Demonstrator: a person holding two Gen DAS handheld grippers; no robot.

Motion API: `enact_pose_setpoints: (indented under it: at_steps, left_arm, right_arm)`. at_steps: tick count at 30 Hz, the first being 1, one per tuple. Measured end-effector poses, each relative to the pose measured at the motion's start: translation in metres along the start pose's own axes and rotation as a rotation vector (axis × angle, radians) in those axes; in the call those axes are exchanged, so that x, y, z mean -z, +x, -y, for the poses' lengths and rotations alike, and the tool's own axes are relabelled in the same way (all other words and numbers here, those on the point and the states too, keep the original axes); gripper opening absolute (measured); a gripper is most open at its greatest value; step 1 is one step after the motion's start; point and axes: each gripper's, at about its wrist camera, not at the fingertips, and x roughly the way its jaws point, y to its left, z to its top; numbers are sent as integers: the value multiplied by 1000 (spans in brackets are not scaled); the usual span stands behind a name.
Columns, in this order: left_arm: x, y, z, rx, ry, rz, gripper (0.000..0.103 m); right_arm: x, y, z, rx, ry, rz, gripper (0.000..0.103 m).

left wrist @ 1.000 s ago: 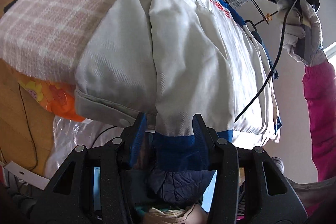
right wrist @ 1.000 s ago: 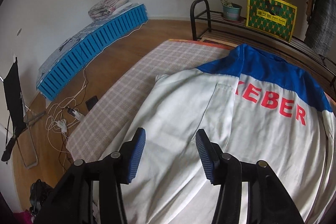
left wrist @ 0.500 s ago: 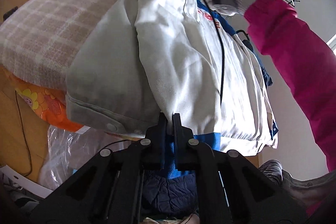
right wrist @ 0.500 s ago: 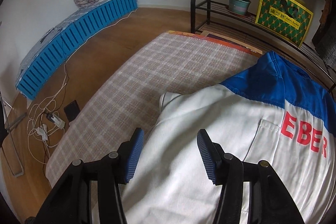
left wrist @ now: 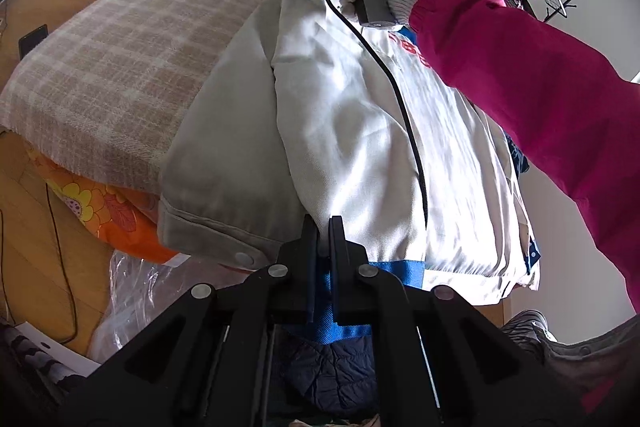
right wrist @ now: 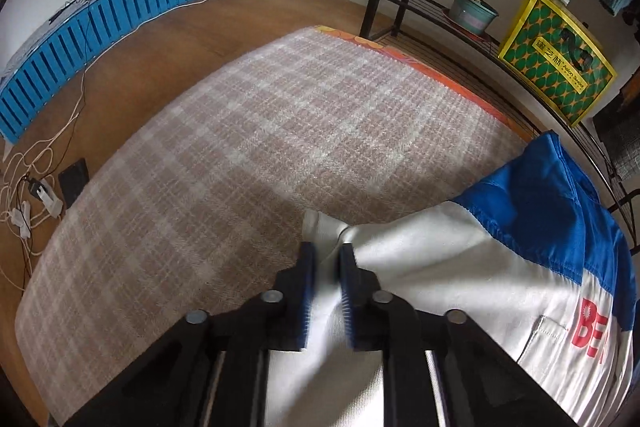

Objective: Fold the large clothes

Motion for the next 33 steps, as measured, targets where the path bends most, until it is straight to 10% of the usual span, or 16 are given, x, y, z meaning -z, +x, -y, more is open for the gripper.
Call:
enact_pose_setpoints:
  at_steps: [14, 21, 33]
  left_arm:
    - [-21, 0, -32, -255, 2, 14, 3]
    - [-26, -15, -52, -182, -113, 22, 15]
    - [-50, -40, -42, -72, -49, 72, 25]
  right_arm:
    - [-20, 8, 5, -41, 91, 61, 14]
    - [-1, -62, 33, -166, 128, 141, 29]
    - [187, -166, -11, -328, -97, 111, 29]
